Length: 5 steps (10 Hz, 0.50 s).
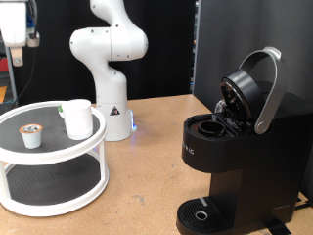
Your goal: Make a cup of coffee with the keurig machine
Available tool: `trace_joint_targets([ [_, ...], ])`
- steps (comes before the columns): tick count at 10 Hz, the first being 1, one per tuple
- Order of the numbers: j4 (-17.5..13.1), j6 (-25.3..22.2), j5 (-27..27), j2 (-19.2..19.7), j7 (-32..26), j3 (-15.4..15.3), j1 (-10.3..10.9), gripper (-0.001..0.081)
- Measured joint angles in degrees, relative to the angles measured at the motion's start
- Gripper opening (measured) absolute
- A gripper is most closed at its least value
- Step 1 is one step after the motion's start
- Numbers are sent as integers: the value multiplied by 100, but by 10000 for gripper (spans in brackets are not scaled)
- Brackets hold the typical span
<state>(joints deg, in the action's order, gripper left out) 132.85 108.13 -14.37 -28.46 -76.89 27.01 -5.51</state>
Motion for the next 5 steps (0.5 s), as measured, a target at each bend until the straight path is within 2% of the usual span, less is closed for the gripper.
trace_joint_targets([
  [5,699,909,-123,55,-32,90,-12,806],
])
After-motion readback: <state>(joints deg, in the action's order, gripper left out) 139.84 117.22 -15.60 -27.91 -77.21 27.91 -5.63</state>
